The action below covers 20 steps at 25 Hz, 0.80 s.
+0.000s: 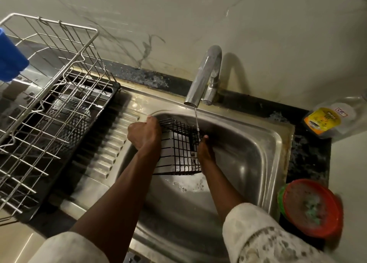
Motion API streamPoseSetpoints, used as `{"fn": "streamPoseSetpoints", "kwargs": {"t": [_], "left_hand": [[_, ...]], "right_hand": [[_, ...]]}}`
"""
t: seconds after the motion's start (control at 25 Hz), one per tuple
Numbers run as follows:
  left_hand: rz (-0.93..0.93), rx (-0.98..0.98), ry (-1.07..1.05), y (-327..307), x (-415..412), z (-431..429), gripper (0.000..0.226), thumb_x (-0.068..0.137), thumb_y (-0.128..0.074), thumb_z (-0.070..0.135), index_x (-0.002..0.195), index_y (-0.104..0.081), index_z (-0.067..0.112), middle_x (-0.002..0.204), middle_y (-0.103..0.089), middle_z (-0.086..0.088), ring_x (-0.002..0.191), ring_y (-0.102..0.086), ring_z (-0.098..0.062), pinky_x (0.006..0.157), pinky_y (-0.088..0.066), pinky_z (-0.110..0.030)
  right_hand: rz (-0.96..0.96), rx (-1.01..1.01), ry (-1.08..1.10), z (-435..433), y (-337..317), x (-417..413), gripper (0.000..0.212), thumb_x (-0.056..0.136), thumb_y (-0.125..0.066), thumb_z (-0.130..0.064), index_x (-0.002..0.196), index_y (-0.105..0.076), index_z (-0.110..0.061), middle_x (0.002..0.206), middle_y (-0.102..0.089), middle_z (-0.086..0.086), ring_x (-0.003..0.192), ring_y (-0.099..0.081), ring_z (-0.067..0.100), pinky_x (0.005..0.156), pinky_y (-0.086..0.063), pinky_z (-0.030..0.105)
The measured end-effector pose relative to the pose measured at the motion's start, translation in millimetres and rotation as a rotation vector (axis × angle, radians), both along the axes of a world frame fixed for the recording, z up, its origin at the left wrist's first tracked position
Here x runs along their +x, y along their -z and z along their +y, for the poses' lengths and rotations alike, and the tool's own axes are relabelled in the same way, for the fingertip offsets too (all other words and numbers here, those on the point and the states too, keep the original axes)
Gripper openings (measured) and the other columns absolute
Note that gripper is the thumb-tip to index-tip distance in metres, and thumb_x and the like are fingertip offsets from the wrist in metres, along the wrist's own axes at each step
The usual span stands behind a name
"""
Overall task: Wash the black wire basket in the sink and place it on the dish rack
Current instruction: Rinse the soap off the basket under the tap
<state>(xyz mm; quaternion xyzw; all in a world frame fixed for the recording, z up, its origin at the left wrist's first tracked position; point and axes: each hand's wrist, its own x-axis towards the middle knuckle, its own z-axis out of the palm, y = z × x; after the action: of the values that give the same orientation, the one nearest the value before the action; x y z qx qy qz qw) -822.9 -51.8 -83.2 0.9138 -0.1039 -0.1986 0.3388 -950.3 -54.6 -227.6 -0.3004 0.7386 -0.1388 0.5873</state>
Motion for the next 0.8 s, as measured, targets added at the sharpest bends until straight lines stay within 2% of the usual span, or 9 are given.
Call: {"fn": "streamPoseSetpoints", "kwargs": {"t": [0.08,0.12,0.2,0.28,0.32,0.4,0.52,0.64,0.8], "left_hand": [[0.003,-0.016,-0.028,0,1,0,0.044,0.096,-0.064,0.039,0.101,-0.069,-0.004,0.098,-0.067,-0.013,0.081,-0.055,-0.021,0.066,-0.039,-0.029],[0.001,-0.018,-0.03,0,1,0,0.045,0.096,-0.065,0.039,0.105,-0.069,-0.006,0.101,-0.067,-0.014,0.083,-0.056,-0.021,0.068,-0.039,-0.029],[-0.005,-0.007,-0.012,-2,-1,1,0.046,0.095,-0.064,0.038,0.108,-0.069,-0.006,0.1,-0.065,-0.012,0.084,-0.055,-0.021,0.069,-0.038,-0.029],[0.001,-0.032,-0.007,-4,-1,1,0.044,0.095,-0.064,0.038,0.104,-0.07,-0.005,0.098,-0.067,-0.013,0.083,-0.057,-0.021,0.063,-0.037,-0.028],[-0.004,-0.037,0.004,-4,0,3,0.046,0.095,-0.063,0.039,0.103,-0.07,-0.006,0.099,-0.068,-0.015,0.083,-0.058,-0.023,0.063,-0.04,-0.027],[0.01,-0.042,0.103,-2,3,12,0.056,0.095,-0.055,0.043,0.109,-0.067,-0.009,0.104,-0.067,-0.023,0.094,-0.064,-0.033,0.079,-0.05,-0.032],[0.058,-0.063,0.136,3,7,18,0.058,0.095,-0.05,0.043,0.115,-0.063,-0.01,0.117,-0.066,-0.032,0.111,-0.063,-0.048,0.096,-0.054,-0.049],[0.066,-0.08,0.06,0,8,17,0.053,0.098,-0.056,0.039,0.117,-0.064,-0.009,0.12,-0.067,-0.029,0.114,-0.064,-0.045,0.09,-0.053,-0.043],[-0.001,-0.012,-0.045,-1,9,13,0.053,0.098,-0.06,0.041,0.118,-0.066,-0.008,0.119,-0.069,-0.019,0.112,-0.065,-0.032,0.073,-0.033,-0.025]], "right_hand": [[0.112,-0.006,-0.035,7,-29,13,0.092,0.088,-0.001,-0.078,0.15,-0.038,-0.021,0.151,-0.044,0.019,0.132,-0.047,0.037,0.113,-0.033,0.054],[0.132,-0.04,-0.105,15,-45,22,0.086,0.093,-0.004,-0.074,0.157,-0.025,-0.021,0.161,-0.028,0.018,0.144,-0.033,0.037,0.118,-0.023,0.056],[0.056,-0.166,-0.213,30,-72,37,0.074,0.1,-0.01,-0.066,0.161,-0.003,-0.024,0.169,0.0,0.009,0.155,-0.002,0.028,0.122,-0.001,0.056],[-0.001,-0.228,-0.215,35,-80,42,0.072,0.101,-0.012,-0.065,0.161,0.002,-0.027,0.169,0.008,0.003,0.155,0.007,0.021,0.121,0.007,0.057],[0.001,-0.22,-0.191,30,-77,41,0.072,0.101,-0.013,-0.066,0.161,0.001,-0.027,0.169,0.008,0.002,0.155,0.007,0.021,0.121,0.007,0.057],[0.031,-0.128,-0.109,12,-63,34,0.073,0.102,-0.015,-0.064,0.162,-0.01,-0.022,0.169,-0.004,0.003,0.155,-0.004,0.025,0.121,0.001,0.059],[0.071,-0.036,0.009,-16,-24,21,0.079,0.096,-0.013,-0.069,0.149,-0.043,-0.019,0.156,-0.039,0.013,0.14,-0.039,0.034,0.116,-0.026,0.058],[0.022,-0.044,-0.059,-12,-8,0,0.078,0.1,-0.007,-0.067,0.149,-0.044,-0.017,0.153,-0.043,0.017,0.135,-0.045,0.038,0.114,-0.033,0.049],[0.098,-0.119,-0.11,-2,-21,-5,0.07,0.105,-0.009,-0.058,0.142,-0.05,-0.014,0.144,-0.051,0.02,0.128,-0.051,0.038,0.106,-0.037,0.044]]}}
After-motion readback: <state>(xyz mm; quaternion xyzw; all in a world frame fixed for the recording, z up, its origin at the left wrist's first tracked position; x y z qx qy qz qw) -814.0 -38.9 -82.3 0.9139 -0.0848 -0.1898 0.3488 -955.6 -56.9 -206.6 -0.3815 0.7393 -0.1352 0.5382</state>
